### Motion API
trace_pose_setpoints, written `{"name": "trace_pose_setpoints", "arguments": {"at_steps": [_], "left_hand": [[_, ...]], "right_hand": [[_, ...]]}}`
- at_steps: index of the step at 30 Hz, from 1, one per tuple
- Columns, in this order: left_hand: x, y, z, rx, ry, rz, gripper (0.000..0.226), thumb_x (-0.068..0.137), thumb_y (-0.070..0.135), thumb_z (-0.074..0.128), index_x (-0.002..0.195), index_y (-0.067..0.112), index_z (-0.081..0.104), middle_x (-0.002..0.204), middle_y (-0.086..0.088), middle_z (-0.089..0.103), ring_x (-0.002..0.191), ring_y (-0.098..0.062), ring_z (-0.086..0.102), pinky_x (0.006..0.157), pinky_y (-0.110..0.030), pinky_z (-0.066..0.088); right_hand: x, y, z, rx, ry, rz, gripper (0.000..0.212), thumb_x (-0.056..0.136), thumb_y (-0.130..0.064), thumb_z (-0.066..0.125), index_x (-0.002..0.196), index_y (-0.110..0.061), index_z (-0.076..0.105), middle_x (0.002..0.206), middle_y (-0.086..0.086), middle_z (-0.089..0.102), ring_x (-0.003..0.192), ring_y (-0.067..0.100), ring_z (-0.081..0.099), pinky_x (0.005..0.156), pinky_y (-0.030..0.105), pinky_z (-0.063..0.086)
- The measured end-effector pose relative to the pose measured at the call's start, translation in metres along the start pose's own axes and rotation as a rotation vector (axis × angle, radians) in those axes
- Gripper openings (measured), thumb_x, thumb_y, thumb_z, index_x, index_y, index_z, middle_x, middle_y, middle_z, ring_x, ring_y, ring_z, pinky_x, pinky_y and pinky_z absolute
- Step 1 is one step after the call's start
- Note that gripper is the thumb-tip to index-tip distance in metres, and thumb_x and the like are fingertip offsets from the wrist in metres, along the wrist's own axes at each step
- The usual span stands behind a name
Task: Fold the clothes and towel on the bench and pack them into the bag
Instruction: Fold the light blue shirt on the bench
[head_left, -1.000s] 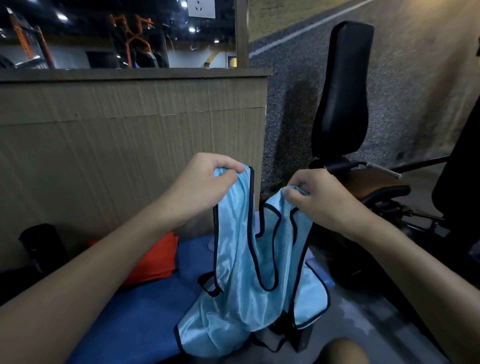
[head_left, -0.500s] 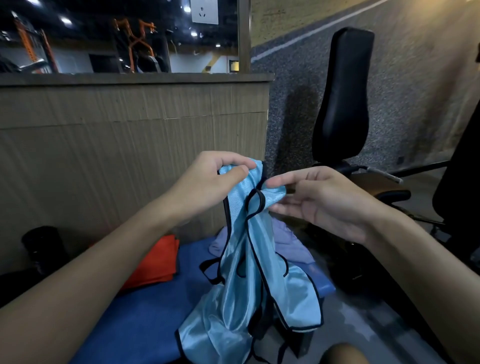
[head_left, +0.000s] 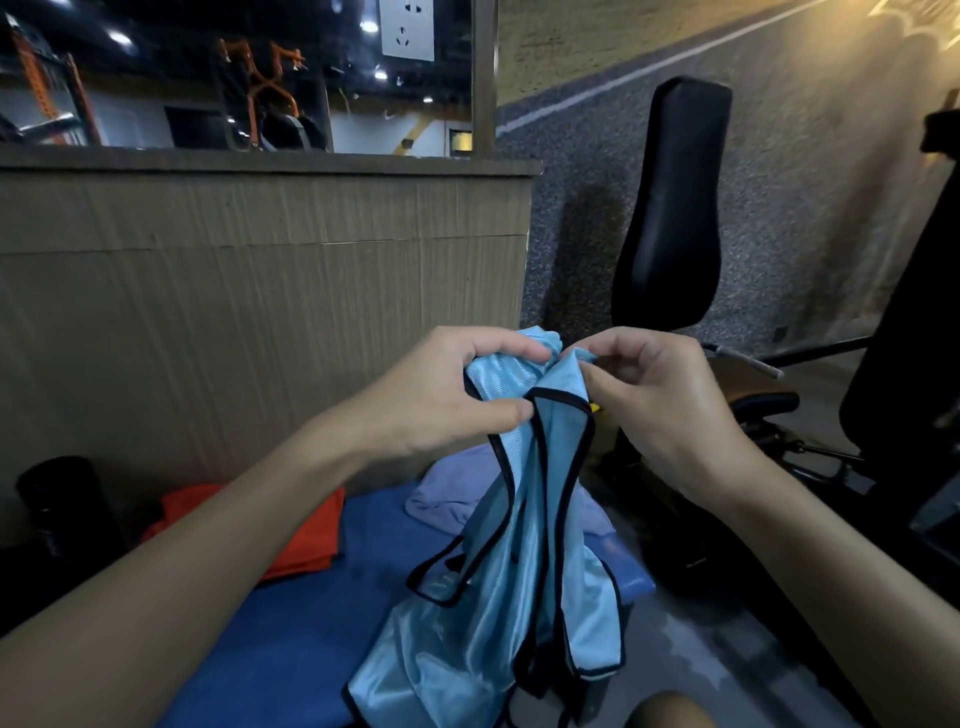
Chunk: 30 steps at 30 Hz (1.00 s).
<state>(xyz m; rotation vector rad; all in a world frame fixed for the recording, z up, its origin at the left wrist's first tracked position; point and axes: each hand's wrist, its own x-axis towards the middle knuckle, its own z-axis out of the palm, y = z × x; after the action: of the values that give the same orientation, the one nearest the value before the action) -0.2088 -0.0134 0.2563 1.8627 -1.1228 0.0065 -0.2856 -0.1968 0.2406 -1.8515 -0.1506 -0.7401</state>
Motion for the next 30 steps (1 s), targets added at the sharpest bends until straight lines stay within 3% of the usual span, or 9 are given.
{"name": "trace_pose_setpoints", "arguments": {"at_steps": [3, 6, 9, 12, 14, 17, 24, 27, 30], "left_hand": [[0.006, 0.007, 0.013, 0.016, -0.016, 0.029, 0.045, 0.072, 0.022, 0.088, 0.113, 0.025, 0.070, 0.111, 0.016, 0.070, 0.103, 0.005, 0.064, 0.090, -0.013, 0.047], [0.015, 0.013, 0.034, -0.028, 0.058, 0.106, 0.028, 0.077, 0.005, 0.080, 0.093, 0.026, 0.071, 0.080, 0.024, 0.068, 0.073, 0.009, 0.061, 0.070, -0.010, 0.045], [0.022, 0.018, 0.049, -0.073, 0.114, 0.155, 0.033, 0.081, -0.006, 0.066, 0.081, 0.027, 0.069, 0.066, 0.029, 0.064, 0.060, 0.012, 0.055, 0.062, -0.004, 0.038], [0.024, 0.022, 0.056, -0.141, 0.104, 0.190, 0.025, 0.084, -0.005, 0.063, 0.083, 0.018, 0.071, 0.068, 0.024, 0.065, 0.063, 0.009, 0.056, 0.064, -0.006, 0.039], [0.024, 0.019, 0.058, -0.198, 0.075, 0.184, 0.022, 0.083, -0.002, 0.062, 0.081, 0.018, 0.072, 0.072, 0.014, 0.068, 0.068, 0.001, 0.058, 0.067, -0.016, 0.043], [0.022, 0.012, 0.056, -0.302, 0.051, 0.135, 0.020, 0.078, 0.006, 0.057, 0.078, 0.020, 0.071, 0.075, -0.005, 0.067, 0.069, -0.018, 0.054, 0.065, -0.032, 0.043], [0.016, 0.004, 0.034, -0.429, 0.017, 0.063, 0.024, 0.073, 0.003, 0.049, 0.068, 0.019, 0.065, 0.067, 0.005, 0.059, 0.061, -0.012, 0.047, 0.055, -0.020, 0.038], [0.012, 0.002, 0.025, -0.515, -0.037, 0.019, 0.027, 0.075, 0.001, 0.048, 0.067, 0.019, 0.066, 0.066, -0.001, 0.058, 0.059, -0.012, 0.049, 0.053, -0.020, 0.039], [0.008, 0.002, 0.020, -0.486, -0.056, 0.034, 0.030, 0.077, 0.002, 0.050, 0.068, 0.022, 0.069, 0.067, 0.003, 0.062, 0.059, -0.007, 0.053, 0.055, -0.017, 0.042]], "right_hand": [[-0.005, -0.001, -0.010, -0.038, 0.059, -0.001, 0.016, 0.085, -0.011, 0.075, 0.072, -0.019, 0.069, 0.070, 0.008, 0.071, 0.062, 0.010, 0.061, 0.057, 0.030, 0.050], [-0.014, -0.001, -0.022, -0.113, 0.074, 0.001, 0.018, 0.084, -0.013, 0.074, 0.070, -0.017, 0.064, 0.060, 0.005, 0.064, 0.052, 0.002, 0.052, 0.049, 0.017, 0.040], [-0.024, -0.003, -0.038, -0.304, 0.117, -0.047, 0.020, 0.081, -0.021, 0.076, 0.072, -0.018, 0.059, 0.079, 0.001, 0.060, 0.060, 0.003, 0.053, 0.056, 0.014, 0.041], [-0.032, -0.006, -0.052, -0.272, 0.071, 0.029, 0.027, 0.074, -0.038, 0.074, 0.076, -0.016, 0.058, 0.085, 0.017, 0.065, 0.066, 0.020, 0.056, 0.064, 0.042, 0.049], [-0.036, -0.006, -0.058, -0.210, 0.045, 0.076, 0.026, 0.074, -0.035, 0.076, 0.077, -0.016, 0.059, 0.076, 0.017, 0.067, 0.066, 0.018, 0.055, 0.063, 0.045, 0.047], [-0.040, -0.008, -0.061, -0.141, 0.003, 0.087, 0.024, 0.079, -0.023, 0.080, 0.076, -0.013, 0.060, 0.076, 0.010, 0.066, 0.071, 0.015, 0.057, 0.069, 0.041, 0.047], [-0.038, -0.021, -0.049, 0.027, -0.166, 0.142, 0.027, 0.070, -0.021, 0.078, 0.077, -0.010, 0.054, 0.067, -0.002, 0.062, 0.064, 0.009, 0.054, 0.058, 0.018, 0.045], [-0.036, -0.021, -0.042, 0.079, -0.187, 0.158, 0.026, 0.071, -0.021, 0.077, 0.082, -0.004, 0.060, 0.075, 0.004, 0.066, 0.070, 0.012, 0.058, 0.064, 0.022, 0.048], [-0.036, -0.020, -0.032, 0.089, -0.177, 0.171, 0.033, 0.072, -0.024, 0.076, 0.078, 0.003, 0.059, 0.073, 0.011, 0.060, 0.063, 0.013, 0.052, 0.059, 0.021, 0.042]]}}
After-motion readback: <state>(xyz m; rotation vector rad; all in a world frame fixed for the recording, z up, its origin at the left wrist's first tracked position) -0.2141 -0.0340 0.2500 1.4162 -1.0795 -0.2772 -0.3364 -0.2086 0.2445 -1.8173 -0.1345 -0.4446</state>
